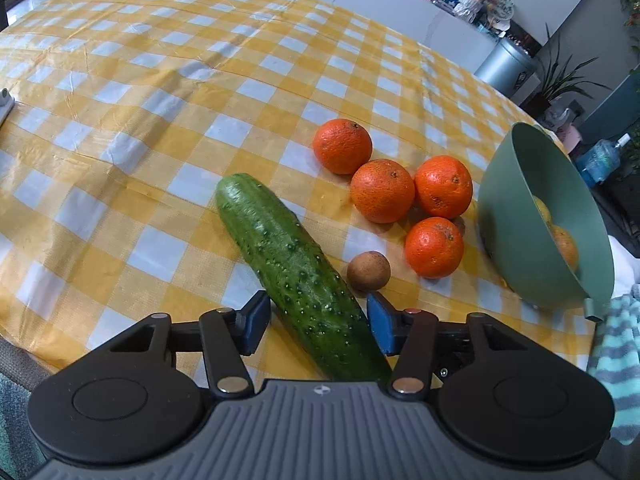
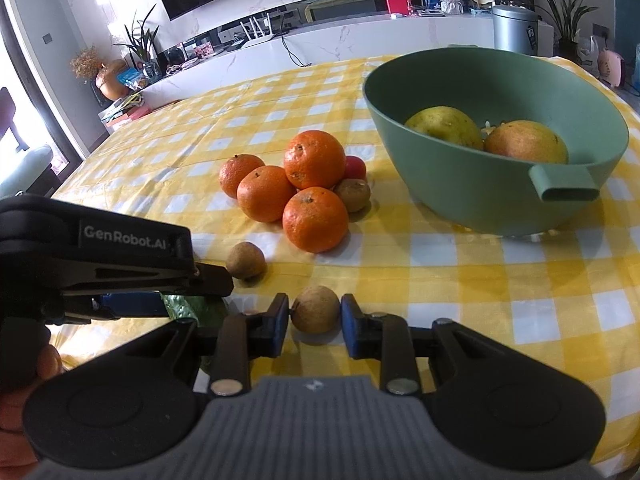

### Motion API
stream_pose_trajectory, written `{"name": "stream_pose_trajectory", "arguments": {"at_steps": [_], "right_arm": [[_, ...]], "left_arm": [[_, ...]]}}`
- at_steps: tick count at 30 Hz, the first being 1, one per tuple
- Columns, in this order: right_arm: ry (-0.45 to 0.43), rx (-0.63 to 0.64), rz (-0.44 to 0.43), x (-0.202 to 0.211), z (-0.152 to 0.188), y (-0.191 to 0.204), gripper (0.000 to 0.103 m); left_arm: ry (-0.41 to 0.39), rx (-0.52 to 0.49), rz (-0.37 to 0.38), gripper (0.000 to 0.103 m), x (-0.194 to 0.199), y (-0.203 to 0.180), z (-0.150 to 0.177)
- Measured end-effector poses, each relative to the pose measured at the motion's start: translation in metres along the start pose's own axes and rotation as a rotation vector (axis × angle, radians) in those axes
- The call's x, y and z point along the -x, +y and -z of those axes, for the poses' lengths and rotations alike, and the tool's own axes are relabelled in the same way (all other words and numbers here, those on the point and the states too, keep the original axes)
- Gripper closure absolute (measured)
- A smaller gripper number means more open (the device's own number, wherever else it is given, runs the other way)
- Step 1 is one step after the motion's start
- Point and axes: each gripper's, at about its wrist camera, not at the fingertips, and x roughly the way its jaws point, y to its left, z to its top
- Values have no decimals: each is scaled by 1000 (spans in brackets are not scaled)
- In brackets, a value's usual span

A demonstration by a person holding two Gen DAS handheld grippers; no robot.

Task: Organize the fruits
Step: 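Grasp the small brown kiwi with the right gripper while the left gripper grasps the cucumber, then lift the cucumber with the left gripper while the right gripper lifts the kiwi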

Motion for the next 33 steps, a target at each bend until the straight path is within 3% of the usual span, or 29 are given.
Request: {"name": "stream_pose_trajectory", "arguments": {"at_steps": [13, 17, 19, 25, 28, 33], "right_arm": [[-34, 33, -17, 9, 1, 6, 78], [-41, 38, -14, 12, 3, 8, 78], [-45, 39, -13, 14, 3, 7, 78], [-51, 48, -16, 15, 4, 8, 78], [-49, 53, -18, 14, 5, 9, 78], [-49, 51, -14, 15, 5, 8, 78]], "left_arm": [[-42, 1, 11, 56, 22, 15, 1], [-13, -21, -14, 60, 23, 18, 0], [13, -42, -37, 60, 18, 18, 3], [-22, -151, -85, 58, 19, 5, 9], [-29, -170, -95, 54, 13, 4, 10], [-40, -176, -86, 57, 11, 6, 12]]}}
